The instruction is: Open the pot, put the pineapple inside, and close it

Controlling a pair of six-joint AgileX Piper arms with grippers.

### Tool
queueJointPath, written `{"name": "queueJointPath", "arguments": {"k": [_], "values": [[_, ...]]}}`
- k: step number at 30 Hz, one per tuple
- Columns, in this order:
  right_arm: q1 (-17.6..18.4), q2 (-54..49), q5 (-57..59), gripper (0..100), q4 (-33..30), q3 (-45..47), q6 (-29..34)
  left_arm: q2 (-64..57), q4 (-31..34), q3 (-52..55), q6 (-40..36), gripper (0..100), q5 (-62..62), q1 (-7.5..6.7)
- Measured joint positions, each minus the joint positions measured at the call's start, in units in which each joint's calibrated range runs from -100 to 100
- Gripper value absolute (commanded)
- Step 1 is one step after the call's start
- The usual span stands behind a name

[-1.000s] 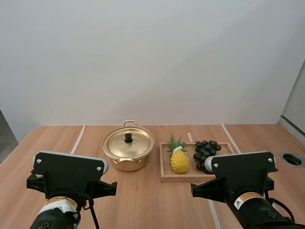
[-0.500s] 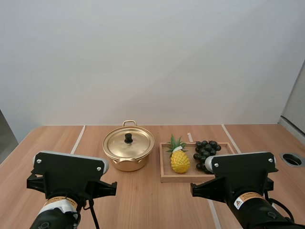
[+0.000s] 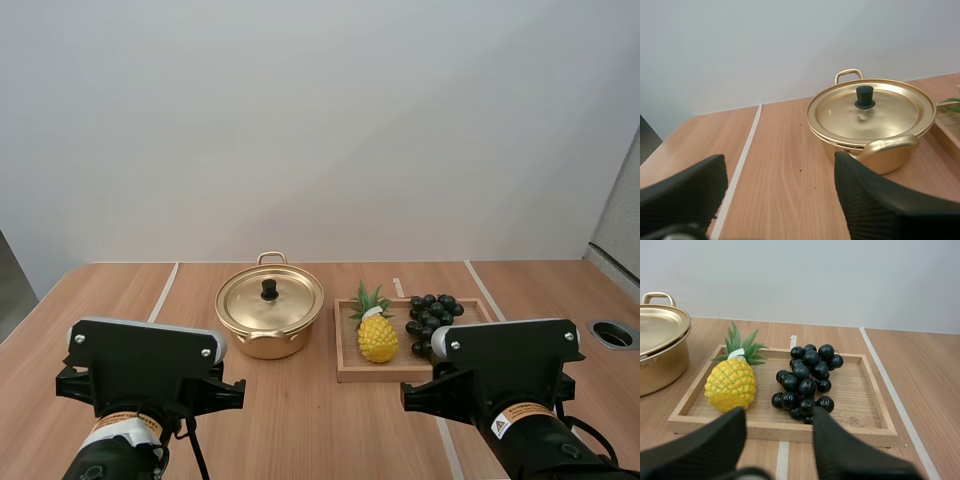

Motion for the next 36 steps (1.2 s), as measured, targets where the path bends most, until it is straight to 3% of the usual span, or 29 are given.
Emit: {"name": "queueJointPath", "arguments": {"k": [6, 10, 13, 17, 22, 27, 33, 36], "values": [[0.0, 0.0, -1.0, 100, -2.2, 0.0, 0.4, 0.0, 0.0, 0.0, -1.3, 100, -0.2, 0.0], [0.0, 0.0, -3.2, 100, -9.3, -0.8, 0.5, 0.0, 0.0, -0.2, 0.5, 100, -4.6, 0.0], [0.0, 0.0, -3.3, 100, -14.1, -5.5, 0.5, 0.0, 0.0, -4.4, 0.9, 100, -11.3, 0.0], [-0.3, 0.0, -3.1, 100, -15.6, -15.3, 0.5, -0.1, -0.2, -15.6, 0.9, 100, -22.1, 0.0], [-0.6, -0.1, 2.1, 100, -12.2, -27.7, 0.5, -0.3, -0.7, -28.3, 0.9, 100, -21.5, 0.0], [-0.6, 1.3, 3.7, 100, -8.3, -33.6, 0.5, 2.1, -2.4, -35.8, 0.9, 100, -19.1, 0.0], [-0.6, 10.5, 5.8, 100, -3.8, -37.9, -0.1, 18.0, -2.8, -45.5, 1.6, 100, -10.1, 0.0], [-0.6, 17.2, 7.8, 100, 0.8, -40.6, -3.8, 28.5, -2.8, -52.0, 3.5, 100, 0.2, 0.0]]}}
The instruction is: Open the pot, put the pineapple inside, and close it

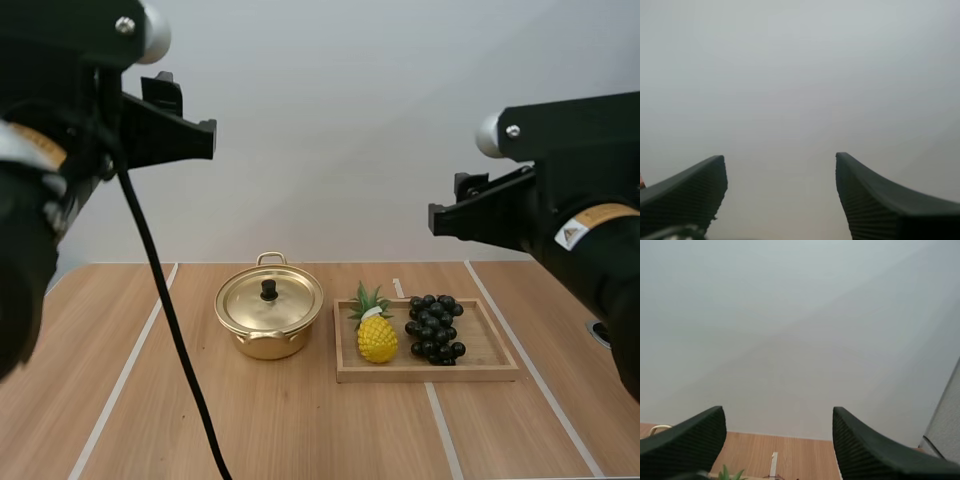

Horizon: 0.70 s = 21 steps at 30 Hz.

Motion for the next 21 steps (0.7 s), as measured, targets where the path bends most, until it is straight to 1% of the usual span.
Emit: {"name": "queueJointPath", "arguments": {"k": [2, 5, 9, 12, 15, 21], "values": [[0.0, 4.4, 3.2, 100, 3.6, -1.7, -2.5, 6.0, -0.1, -4.2, 1.2, 100, 7.8, 0.0], [0.0, 9.8, 11.7, 100, 9.2, -4.7, -5.2, 14.5, -2.5, -10.6, 5.1, 100, 20.2, 0.0], [0.0, 15.4, 21.6, 100, 17.6, -7.4, -8.2, 25.0, -9.6, -18.4, 13.5, 100, 38.9, 0.02], [0.0, 18.6, 25.9, 100, 23.7, -8.7, -11.6, 30.6, -15.5, -21.9, 19.1, 100, 51.7, 0.02], [0.0, 21.6, 28.9, 100, 26.2, -9.3, -14.0, 34.5, -18.2, -23.4, 22.7, 100, 56.8, 0.02], [0.0, 25.9, 34.9, 100, 26.5, -9.5, -15.2, 42.4, -19.0, -23.7, 29.7, 100, 63.4, 0.02]]}}
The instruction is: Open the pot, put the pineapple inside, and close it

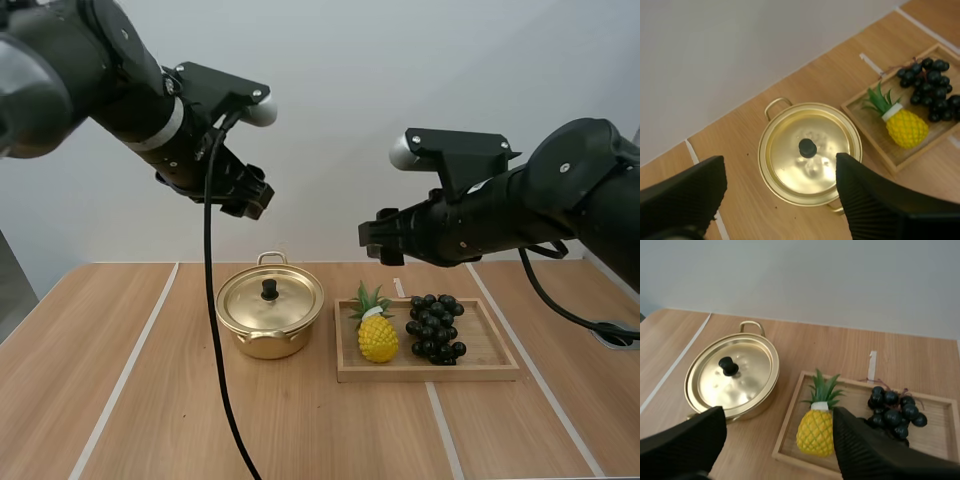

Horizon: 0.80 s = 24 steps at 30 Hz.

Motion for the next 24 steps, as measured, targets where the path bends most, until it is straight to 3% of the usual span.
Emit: {"name": "queueJointPath", "arguments": {"k": [7, 18, 24], "values": [[0.0, 0.2, 1.3, 100, 0.1, 0.0, -0.9, 9.9, -1.0, -0.1, 7.0, 100, 4.4, 0.0], [0.0, 0.2, 1.5, 100, 0.1, 0.0, -1.4, 20.6, -4.7, -0.1, 8.2, 100, 4.8, 0.0], [0.0, 0.2, 1.5, 100, 0.1, 0.0, -2.5, 23.0, -4.4, -0.2, 9.4, 100, 4.8, -1.65]]}}
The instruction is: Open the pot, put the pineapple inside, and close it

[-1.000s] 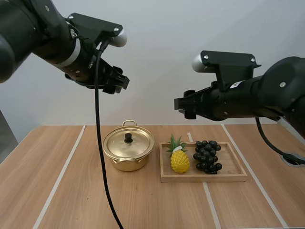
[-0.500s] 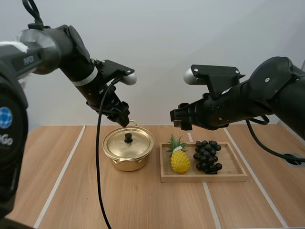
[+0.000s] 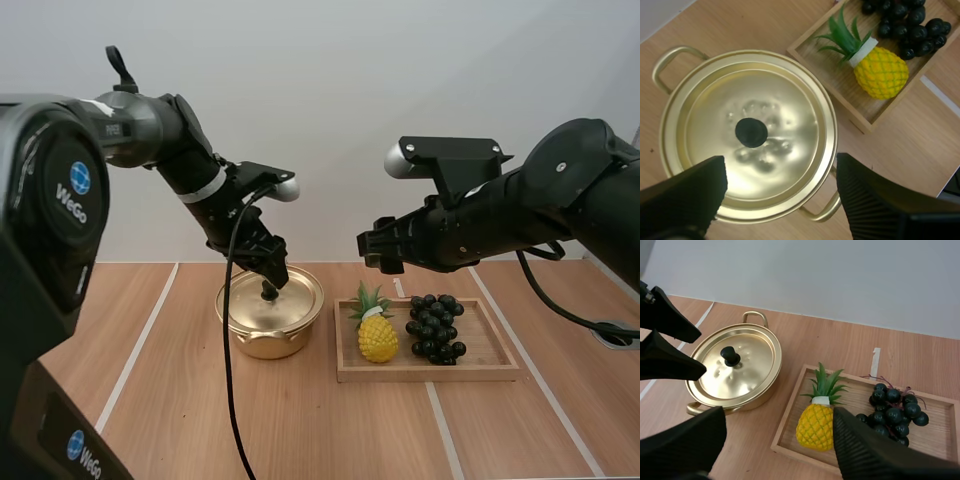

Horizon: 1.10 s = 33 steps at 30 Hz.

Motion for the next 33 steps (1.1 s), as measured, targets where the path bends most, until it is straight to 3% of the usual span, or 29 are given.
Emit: {"name": "queueJointPath", "arguments": {"k": [6, 16, 33], "values": [[0.0, 0.0, 0.0, 100, 0.0, 0.0, -0.2, 1.3, 4.7, -0.5, -0.2, 100, -4.2, -2.3], [0.0, 0.0, -1.5, 100, 0.0, 0.0, -0.2, 4.8, 10.5, -0.6, -0.4, 100, -11.6, -2.36], [0.0, 0.0, -2.0, 100, 0.0, 0.0, -0.2, 9.7, 7.7, -0.6, 2.5, 100, -17.3, -2.36]]}}
